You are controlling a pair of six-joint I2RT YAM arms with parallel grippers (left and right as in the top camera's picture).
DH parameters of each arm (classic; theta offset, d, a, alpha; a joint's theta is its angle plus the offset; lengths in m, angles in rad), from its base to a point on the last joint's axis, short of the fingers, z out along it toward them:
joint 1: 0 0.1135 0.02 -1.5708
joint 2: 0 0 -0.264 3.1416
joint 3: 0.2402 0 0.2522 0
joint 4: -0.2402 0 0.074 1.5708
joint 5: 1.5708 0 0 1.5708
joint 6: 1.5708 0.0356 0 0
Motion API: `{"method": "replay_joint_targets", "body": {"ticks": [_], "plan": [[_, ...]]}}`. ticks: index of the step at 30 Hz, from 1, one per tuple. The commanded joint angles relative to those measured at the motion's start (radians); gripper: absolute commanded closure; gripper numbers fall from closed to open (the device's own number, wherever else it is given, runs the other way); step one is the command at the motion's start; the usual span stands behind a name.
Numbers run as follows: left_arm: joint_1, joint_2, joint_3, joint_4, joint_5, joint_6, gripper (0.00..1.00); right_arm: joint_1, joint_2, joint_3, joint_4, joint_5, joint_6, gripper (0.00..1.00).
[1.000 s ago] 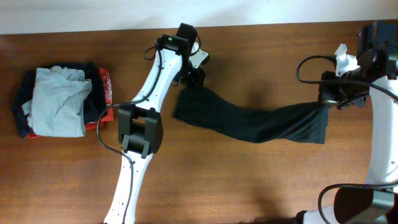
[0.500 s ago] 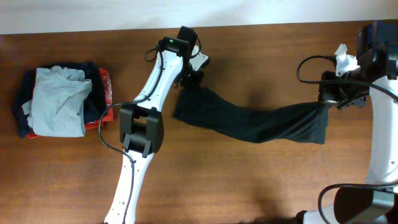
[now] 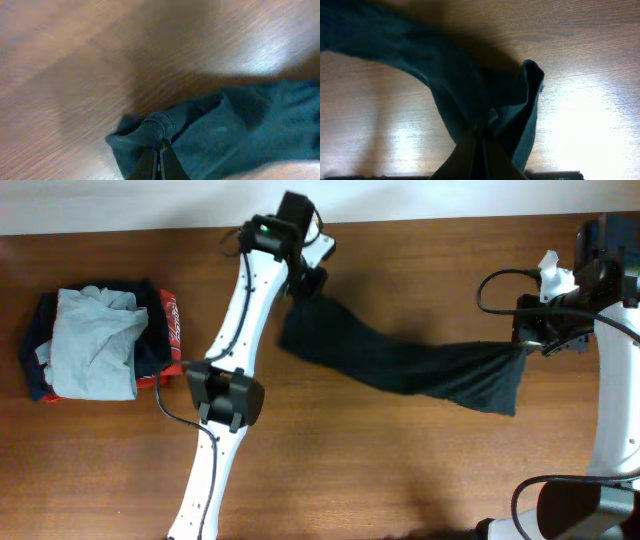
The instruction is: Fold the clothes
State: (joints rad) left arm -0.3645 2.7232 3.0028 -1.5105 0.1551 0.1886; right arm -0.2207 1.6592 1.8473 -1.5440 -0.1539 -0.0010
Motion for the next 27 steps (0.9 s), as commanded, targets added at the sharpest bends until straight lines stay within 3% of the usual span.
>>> {"method": "replay_joint_targets", "body": {"ticks": [1, 6, 15, 17, 19, 23, 25, 27], "plan": [[0.001, -0.020, 0.137, -0.047, -0.060, -0.019, 0.99, 0.005, -0.021, -0.003, -0.001, 0.009, -0.003, 0.95], [0.001, -0.109, 0.137, -0.067, -0.075, -0.019, 0.99, 0.005, -0.021, -0.003, -0.002, 0.009, -0.003, 0.96], [0.001, -0.125, 0.134, -0.084, -0.075, -0.018, 0.88, 0.005, -0.021, -0.003, -0.009, 0.009, -0.003, 0.95], [0.001, -0.125, 0.134, -0.090, -0.075, -0.018, 0.89, 0.005, -0.021, -0.003, -0.010, 0.009, -0.003, 0.95], [0.001, -0.125, 0.134, -0.099, -0.074, -0.018, 0.99, 0.005, -0.021, -0.003, -0.012, 0.009, -0.003, 0.96], [0.001, -0.124, 0.132, -0.102, -0.074, -0.019, 0.99, 0.005, -0.021, -0.003, -0.012, 0.009, -0.003, 0.96], [0.001, -0.124, 0.114, -0.103, -0.074, -0.019, 0.93, 0.005, -0.021, -0.003, -0.013, 0.009, -0.003, 0.95], [0.001, -0.122, 0.061, -0.098, -0.072, -0.019, 0.81, 0.005, -0.021, -0.003, -0.013, 0.009, -0.003, 0.95]]}}
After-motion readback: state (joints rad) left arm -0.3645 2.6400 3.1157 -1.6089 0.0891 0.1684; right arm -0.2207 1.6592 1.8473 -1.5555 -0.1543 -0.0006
